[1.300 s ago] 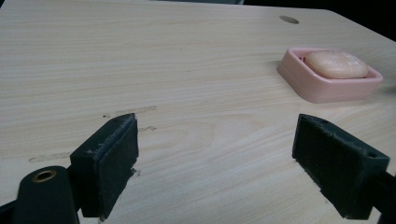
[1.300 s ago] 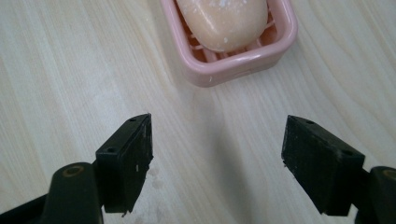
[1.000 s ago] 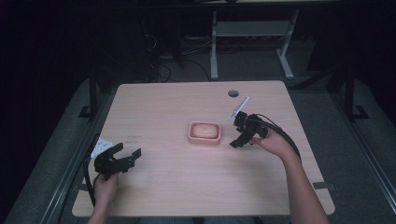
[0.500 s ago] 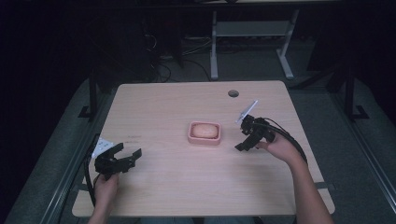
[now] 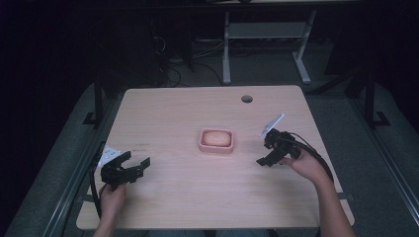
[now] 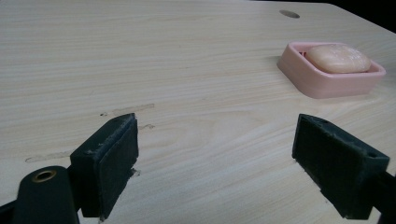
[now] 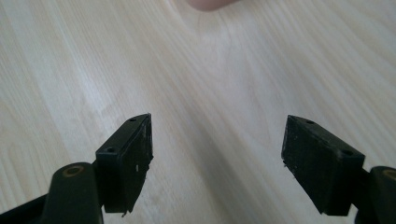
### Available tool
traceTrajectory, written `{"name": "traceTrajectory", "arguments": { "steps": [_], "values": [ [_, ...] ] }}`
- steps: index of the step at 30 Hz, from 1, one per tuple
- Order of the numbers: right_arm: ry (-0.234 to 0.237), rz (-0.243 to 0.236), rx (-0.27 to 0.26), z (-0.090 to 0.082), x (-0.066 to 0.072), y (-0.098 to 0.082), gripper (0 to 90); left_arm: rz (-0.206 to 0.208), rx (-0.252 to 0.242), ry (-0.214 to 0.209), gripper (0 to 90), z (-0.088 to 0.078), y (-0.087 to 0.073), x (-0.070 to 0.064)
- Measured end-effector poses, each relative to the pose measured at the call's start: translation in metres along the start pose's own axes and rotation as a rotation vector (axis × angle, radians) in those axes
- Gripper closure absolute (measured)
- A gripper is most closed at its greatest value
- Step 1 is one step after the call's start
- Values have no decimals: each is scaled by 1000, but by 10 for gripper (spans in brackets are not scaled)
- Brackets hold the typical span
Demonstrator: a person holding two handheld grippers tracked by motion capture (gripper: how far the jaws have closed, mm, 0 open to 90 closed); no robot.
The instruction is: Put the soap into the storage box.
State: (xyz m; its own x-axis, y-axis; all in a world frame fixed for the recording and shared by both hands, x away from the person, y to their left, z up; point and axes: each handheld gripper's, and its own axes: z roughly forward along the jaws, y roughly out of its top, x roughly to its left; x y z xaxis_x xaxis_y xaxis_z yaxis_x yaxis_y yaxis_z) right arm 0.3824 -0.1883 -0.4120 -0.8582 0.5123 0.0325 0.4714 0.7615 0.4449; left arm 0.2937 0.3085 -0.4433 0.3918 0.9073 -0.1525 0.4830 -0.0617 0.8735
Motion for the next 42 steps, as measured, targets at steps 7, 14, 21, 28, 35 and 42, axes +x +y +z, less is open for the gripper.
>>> {"name": "traceTrajectory", "arguments": {
  "steps": [7,14,21,28,35,42],
  "values": [
    [-4,28,-10,-3,3,-19,241,10,11,-1,142,0,0,-1],
    [-10,55,-53,-8,10,-39,241,19,18,-6,142,1,0,-3],
    [-21,72,-69,-11,14,-54,241,19,19,-7,142,2,0,-4],
    [-24,100,-89,-11,17,-73,241,17,20,-20,142,3,0,-7],
    [-33,113,-107,-12,24,-91,241,31,26,-26,142,4,-1,-10],
    [-41,124,-137,-13,38,-105,241,37,31,-31,142,6,-1,-14]
  ]
}}
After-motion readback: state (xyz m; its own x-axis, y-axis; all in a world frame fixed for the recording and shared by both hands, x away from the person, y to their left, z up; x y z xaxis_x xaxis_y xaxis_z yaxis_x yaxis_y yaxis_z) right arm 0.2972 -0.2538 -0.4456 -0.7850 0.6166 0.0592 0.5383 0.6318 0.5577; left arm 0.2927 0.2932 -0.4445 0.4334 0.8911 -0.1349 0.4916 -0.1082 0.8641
